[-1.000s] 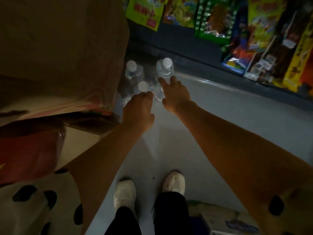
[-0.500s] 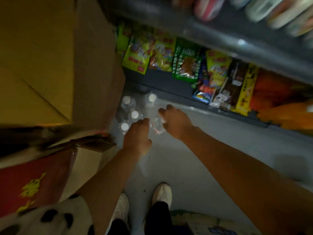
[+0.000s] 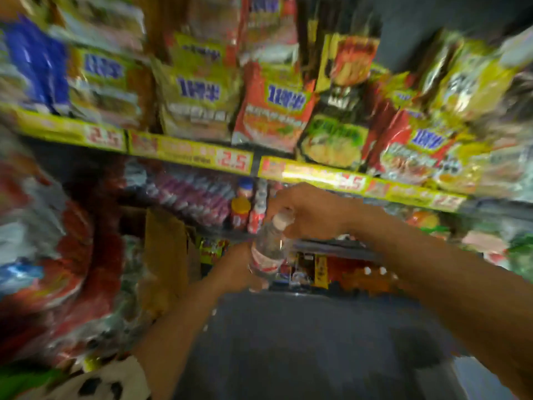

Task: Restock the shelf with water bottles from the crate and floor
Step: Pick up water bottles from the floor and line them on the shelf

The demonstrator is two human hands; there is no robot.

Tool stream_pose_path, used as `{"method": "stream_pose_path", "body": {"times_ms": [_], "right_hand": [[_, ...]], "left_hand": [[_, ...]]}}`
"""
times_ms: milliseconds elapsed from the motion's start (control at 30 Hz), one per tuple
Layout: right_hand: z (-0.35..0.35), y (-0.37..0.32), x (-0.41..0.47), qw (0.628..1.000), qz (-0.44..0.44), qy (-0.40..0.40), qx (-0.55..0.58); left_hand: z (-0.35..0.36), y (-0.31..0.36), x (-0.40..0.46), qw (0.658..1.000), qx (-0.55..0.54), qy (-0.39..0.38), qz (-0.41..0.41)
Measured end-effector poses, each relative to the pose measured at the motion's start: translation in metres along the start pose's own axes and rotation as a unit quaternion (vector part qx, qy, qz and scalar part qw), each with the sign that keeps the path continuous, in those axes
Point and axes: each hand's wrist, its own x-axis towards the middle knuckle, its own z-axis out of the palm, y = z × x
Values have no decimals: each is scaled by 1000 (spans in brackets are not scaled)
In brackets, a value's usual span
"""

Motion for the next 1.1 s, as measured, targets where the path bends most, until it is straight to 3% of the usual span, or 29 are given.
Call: {"method": "stream_pose_path", "body": {"times_ms": [200, 367, 567, 833, 1100], "right_hand": [[-148, -82, -54, 995, -23, 89, -25], [-214, -129, -83, 967, -22, 236, 97], [-255, -157, -85, 960, -6, 234, 156], [-342, -157, -58, 941, -27, 315, 119], [-444, -106, -4, 912, -31, 397, 96]], "left_hand": [[-91, 151, -60, 994, 31, 32, 96], [-147, 235, -101, 983, 39, 111, 144], [-192, 313, -124, 967, 37, 181, 177], [-251, 401, -96, 956, 72, 205, 195], [-309, 480, -6, 940, 73, 255, 216]]}}
